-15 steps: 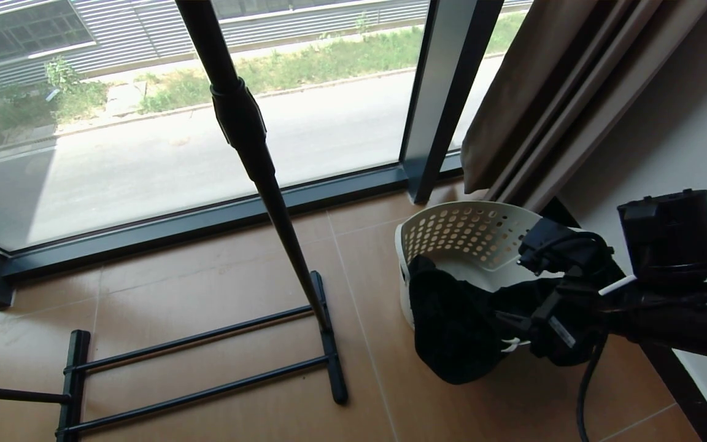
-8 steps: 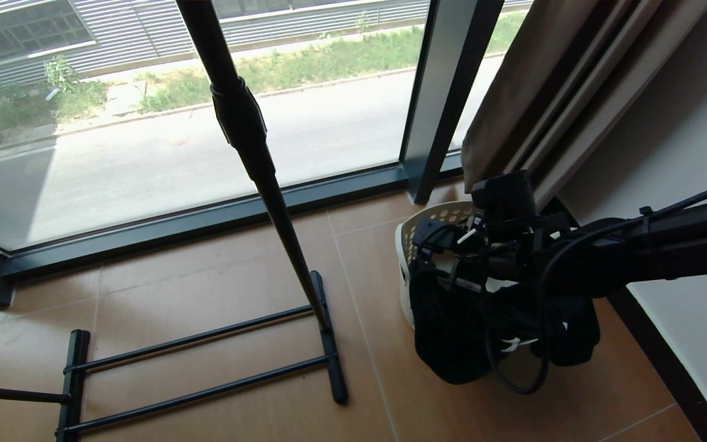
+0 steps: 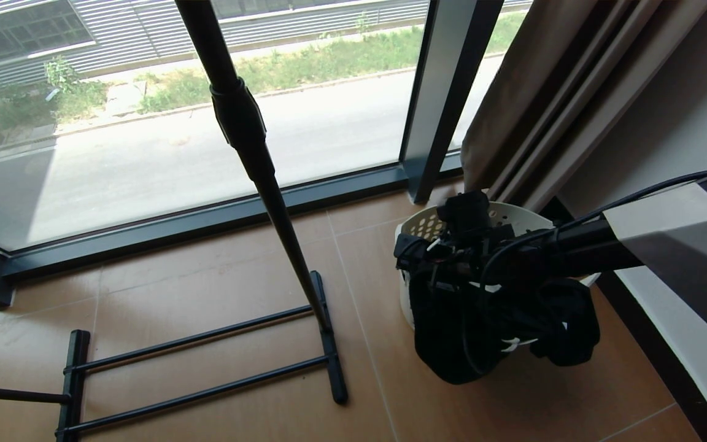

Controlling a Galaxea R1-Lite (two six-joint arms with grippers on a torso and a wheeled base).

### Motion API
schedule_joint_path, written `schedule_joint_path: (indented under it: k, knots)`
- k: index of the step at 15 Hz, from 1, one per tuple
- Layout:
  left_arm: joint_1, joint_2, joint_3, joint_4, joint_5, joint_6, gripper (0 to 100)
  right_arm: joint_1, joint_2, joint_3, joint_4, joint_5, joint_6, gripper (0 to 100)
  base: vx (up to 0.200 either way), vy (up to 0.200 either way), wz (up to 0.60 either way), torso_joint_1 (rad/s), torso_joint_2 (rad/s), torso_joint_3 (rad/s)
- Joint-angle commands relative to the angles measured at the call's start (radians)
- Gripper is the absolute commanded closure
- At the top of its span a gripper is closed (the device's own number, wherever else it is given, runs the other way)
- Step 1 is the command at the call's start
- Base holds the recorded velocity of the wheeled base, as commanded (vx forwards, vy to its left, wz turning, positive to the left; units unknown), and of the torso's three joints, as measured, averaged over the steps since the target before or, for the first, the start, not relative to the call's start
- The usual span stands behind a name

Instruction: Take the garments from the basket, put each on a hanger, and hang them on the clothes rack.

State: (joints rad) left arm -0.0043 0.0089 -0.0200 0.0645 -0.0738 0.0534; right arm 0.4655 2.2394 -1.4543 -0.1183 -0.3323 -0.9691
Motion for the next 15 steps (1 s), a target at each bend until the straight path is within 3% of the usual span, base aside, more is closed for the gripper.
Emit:
schedule_joint_path:
  k: [1,6,7,10,14,15]
  knots:
    - [0.0,0.002,0.0,0.0,0.0,0.0,0,-0.011,0.065,-0.063,0.0,-0.002,-0.002,0,0.0,0.0,0.0,0.0,0.0,0.0]
    - [0.0,0.002,0.0,0.0,-0.003,0.002,0,-0.03,0.118,-0.126,0.002,-0.002,-0.017,0,0.0,0.0,0.0,0.0,0.0,0.0]
    - [0.0,0.002,0.0,0.0,-0.003,0.0,0,-0.031,0.115,-0.124,0.0,-0.002,-0.016,100,0.0,0.0,0.0,0.0,0.0,0.0]
    - [0.0,0.002,0.0,0.0,-0.001,0.002,0,-0.039,0.028,-0.046,-0.003,-0.001,-0.011,100,0.0,0.0,0.0,0.0,0.0,0.0]
    - [0.0,0.002,0.0,0.0,-0.003,0.002,0,0.033,-0.311,0.245,-0.044,0.001,0.026,100,0.0,0.0,0.0,0.0,0.0,0.0]
    - [0.0,0.002,0.0,0.0,-0.003,0.003,0,0.058,-0.457,0.379,-0.067,0.001,0.058,100,0.0,0.0,0.0,0.0,0.0,0.0]
